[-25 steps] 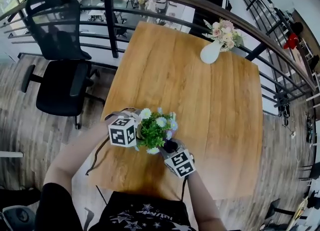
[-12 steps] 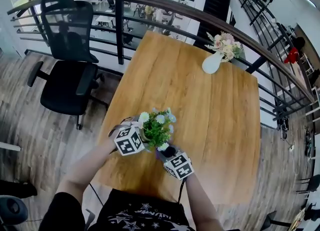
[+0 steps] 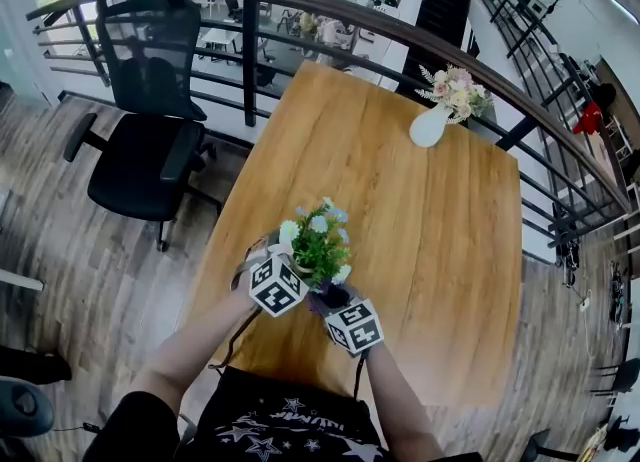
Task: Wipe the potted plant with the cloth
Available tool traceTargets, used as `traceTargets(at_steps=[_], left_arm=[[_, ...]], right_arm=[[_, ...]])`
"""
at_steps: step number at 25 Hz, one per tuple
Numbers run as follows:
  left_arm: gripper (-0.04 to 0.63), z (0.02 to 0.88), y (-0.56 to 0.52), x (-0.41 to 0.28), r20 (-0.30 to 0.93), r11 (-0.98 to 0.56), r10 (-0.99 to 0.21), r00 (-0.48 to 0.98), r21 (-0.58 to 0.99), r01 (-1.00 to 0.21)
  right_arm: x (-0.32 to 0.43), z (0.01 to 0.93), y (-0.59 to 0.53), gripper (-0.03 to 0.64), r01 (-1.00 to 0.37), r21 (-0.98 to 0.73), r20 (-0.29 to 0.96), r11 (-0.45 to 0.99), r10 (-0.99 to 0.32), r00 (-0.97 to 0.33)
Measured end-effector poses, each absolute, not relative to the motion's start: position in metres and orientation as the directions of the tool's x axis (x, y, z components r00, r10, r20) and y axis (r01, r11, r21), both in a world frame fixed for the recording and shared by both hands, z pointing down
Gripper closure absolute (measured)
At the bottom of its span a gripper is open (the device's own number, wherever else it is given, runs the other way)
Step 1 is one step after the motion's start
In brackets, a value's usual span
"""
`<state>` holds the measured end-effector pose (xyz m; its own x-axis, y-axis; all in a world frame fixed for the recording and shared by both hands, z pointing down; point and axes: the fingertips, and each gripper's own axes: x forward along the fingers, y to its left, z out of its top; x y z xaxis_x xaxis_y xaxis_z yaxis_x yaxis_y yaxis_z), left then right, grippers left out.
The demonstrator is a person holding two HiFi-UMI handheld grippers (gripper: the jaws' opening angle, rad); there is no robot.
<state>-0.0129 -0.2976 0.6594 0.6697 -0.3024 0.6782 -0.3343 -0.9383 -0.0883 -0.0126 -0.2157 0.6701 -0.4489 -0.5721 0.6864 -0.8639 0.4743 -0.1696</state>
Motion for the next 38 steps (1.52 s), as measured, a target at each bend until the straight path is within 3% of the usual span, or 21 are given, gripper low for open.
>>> traceTargets(at_steps=[8, 17, 31, 38], left_arm=[[0.046, 0.662, -0.296, -0.016, 0.671, -0.900, -0.371, 0.642, -0.087, -0.428], [0.049, 0.666, -0.277, -0.037, 0.724, -0.945, -0.301, 0.620, -0.141, -0.295], [0.049, 0.661, -0.229, -0.056, 0.726, -0.962, -0.223, 0.651, -0.057, -0.267], [0.066, 0.661, -0.219, -0.056, 0.717, -0.956, -0.251, 0.651, -0.078, -0.283]], right_arm=[[-0.012, 0.674, -0.213, 0.531, -0.856, -0.182, 0.683, 0.485, -0.564, -0.465], [-0.008, 0.672, -0.216, 0.531, -0.856, -0.172, 0.683, 0.487, -0.567, -0.461], [0.025, 0.673, -0.232, 0.531, -0.914, -0.068, 0.685, 0.399, -0.648, -0.334], [0.034, 0.671, -0.235, 0.531, -0.922, -0.034, 0.685, 0.387, -0.663, -0.303]])
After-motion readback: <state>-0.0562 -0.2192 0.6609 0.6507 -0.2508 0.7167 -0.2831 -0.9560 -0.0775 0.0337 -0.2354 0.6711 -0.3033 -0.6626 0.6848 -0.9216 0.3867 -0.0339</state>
